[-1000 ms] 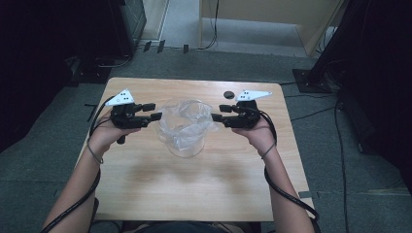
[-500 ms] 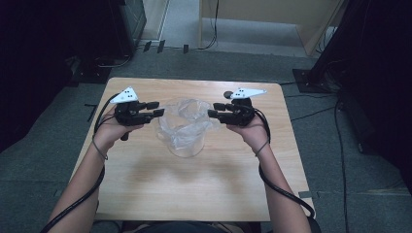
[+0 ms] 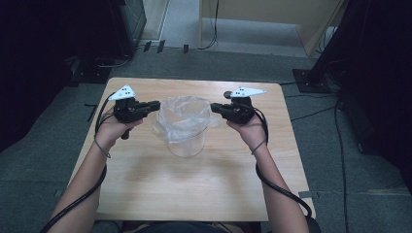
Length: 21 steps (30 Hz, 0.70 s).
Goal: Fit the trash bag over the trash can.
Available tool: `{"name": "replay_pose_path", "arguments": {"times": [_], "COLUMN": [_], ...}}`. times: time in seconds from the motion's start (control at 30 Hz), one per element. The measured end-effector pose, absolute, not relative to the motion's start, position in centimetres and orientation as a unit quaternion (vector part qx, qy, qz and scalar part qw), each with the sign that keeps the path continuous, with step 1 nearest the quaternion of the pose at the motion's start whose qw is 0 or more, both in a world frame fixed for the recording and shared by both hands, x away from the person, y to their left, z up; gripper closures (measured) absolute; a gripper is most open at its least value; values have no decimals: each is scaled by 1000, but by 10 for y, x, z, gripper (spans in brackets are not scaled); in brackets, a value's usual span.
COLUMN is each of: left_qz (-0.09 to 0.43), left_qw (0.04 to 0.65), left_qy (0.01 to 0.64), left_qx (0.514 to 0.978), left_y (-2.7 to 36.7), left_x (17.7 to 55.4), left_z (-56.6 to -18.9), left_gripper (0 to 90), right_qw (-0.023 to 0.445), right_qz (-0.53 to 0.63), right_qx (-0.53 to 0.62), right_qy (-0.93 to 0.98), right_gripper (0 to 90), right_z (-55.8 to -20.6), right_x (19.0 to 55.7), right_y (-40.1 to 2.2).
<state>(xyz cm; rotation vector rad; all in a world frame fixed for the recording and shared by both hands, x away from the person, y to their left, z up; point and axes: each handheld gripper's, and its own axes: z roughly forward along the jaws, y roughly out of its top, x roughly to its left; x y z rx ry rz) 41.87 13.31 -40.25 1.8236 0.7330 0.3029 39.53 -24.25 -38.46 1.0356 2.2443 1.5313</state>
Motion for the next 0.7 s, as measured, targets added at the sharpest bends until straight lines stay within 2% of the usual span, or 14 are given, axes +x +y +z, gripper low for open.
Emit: {"name": "replay_pose_path", "arguments": {"times": [0.3,0.47,0.7], "left_qz": [134,120,101], "left_qw": [536,534,533], "left_qy": [316,317,305], "left_qx": [771,775,783], "left_y": [129,130,135], "left_x": [421,419,412], "left_z": [-411,-412,-410], "left_gripper": [806,825,795], "right_qw": [115,114,100], "right_qz": [502,497,493], "right_qx": [360,353,343], "right_qy": [778,785,793], "right_gripper": [849,875,861], "right_z": [-400,-401,-398], "right_x": [400,399,392], "right_y": [-237,-237,-241]}}
